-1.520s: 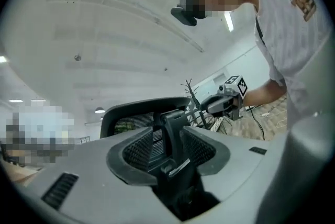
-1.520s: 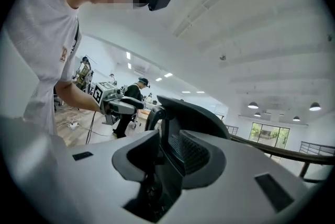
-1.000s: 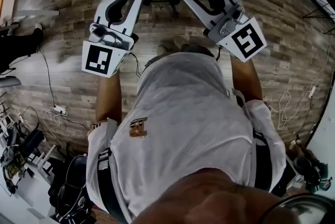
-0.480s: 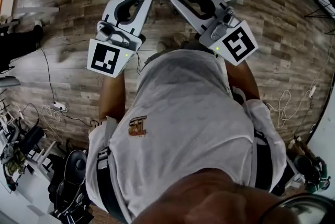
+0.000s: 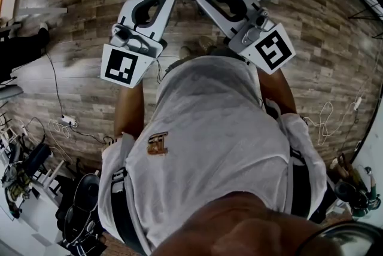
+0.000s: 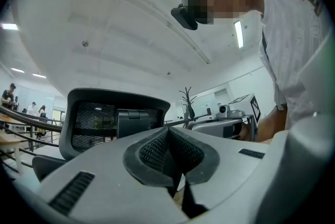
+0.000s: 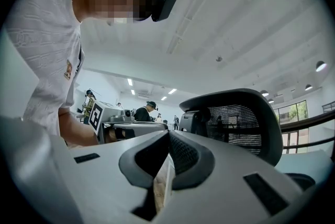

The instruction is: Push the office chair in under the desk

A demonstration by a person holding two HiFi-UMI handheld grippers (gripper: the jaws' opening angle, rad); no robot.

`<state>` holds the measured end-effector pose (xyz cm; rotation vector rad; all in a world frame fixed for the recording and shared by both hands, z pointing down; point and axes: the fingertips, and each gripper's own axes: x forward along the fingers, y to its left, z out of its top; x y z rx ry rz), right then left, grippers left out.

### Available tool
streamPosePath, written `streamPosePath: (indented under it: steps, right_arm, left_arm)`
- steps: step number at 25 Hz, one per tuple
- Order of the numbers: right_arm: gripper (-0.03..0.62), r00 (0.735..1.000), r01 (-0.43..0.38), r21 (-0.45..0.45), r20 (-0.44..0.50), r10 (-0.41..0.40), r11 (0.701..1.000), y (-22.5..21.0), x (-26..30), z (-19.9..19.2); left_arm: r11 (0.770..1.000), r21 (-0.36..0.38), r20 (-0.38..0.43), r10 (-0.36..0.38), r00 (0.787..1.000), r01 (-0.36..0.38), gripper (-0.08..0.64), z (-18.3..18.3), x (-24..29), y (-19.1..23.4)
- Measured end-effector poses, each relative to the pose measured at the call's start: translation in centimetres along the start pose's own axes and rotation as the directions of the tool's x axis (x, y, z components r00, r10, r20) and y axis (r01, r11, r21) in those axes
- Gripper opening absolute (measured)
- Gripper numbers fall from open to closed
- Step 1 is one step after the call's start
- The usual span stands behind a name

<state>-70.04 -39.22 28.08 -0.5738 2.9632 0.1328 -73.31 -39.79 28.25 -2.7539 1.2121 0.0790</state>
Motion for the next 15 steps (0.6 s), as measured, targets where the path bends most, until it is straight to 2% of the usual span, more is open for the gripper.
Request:
streamPosePath:
  steps: [15]
  right_arm:
    - [0.032,1.0,0.009,0.004,0.009,-0.009,1.0,0.43,-0.22,-0.01]
  left_arm:
    - [1.0,-0.014,0.007,0.01,1.0,-0.009,0.018,-0.11,-0.8,0.17]
